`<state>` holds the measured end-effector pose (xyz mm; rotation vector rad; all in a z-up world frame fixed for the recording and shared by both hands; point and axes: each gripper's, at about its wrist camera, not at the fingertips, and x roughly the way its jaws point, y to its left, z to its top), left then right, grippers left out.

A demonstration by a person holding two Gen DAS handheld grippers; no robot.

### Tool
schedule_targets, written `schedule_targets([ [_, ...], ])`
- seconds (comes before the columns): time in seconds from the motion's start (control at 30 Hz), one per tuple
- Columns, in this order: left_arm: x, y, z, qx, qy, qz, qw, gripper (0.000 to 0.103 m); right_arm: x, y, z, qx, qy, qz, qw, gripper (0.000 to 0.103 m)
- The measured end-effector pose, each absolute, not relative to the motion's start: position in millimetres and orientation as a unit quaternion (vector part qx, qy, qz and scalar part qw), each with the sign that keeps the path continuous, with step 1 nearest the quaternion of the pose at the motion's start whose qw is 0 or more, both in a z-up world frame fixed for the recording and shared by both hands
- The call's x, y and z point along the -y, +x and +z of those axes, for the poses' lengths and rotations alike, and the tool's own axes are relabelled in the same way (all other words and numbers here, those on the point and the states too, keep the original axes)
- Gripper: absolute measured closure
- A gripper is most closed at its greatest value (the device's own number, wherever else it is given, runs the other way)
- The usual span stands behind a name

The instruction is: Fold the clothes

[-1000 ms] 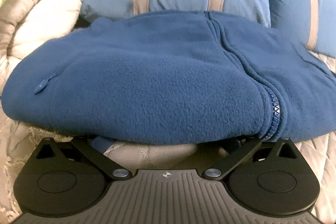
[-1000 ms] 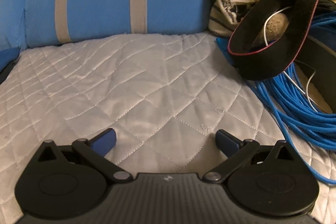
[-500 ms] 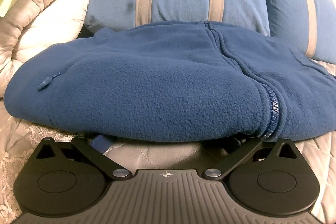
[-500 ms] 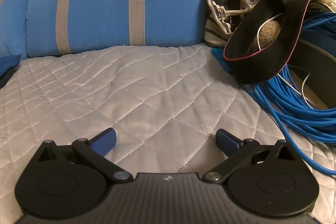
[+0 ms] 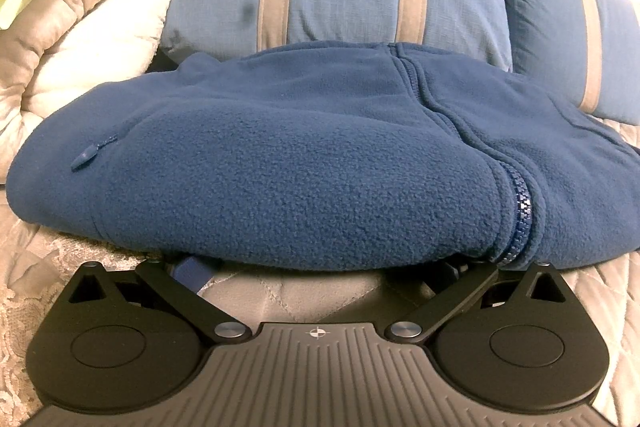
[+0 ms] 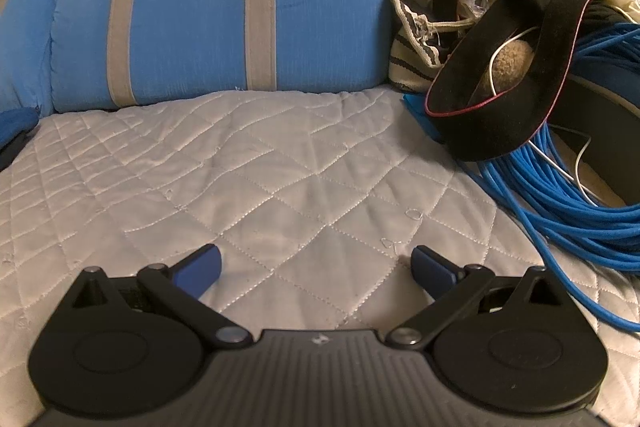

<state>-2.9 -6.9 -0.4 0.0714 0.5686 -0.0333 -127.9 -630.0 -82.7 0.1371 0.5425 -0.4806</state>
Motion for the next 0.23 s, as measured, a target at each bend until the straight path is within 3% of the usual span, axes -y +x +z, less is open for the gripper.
schedule_targets([
  [0.23,8.0,-2.6,0.3,-0.281,0.040,-0.015,0.959,0.000,629.8,-128.2,-82.7,-0.265,0.066,-0.235,0.933,0.000],
])
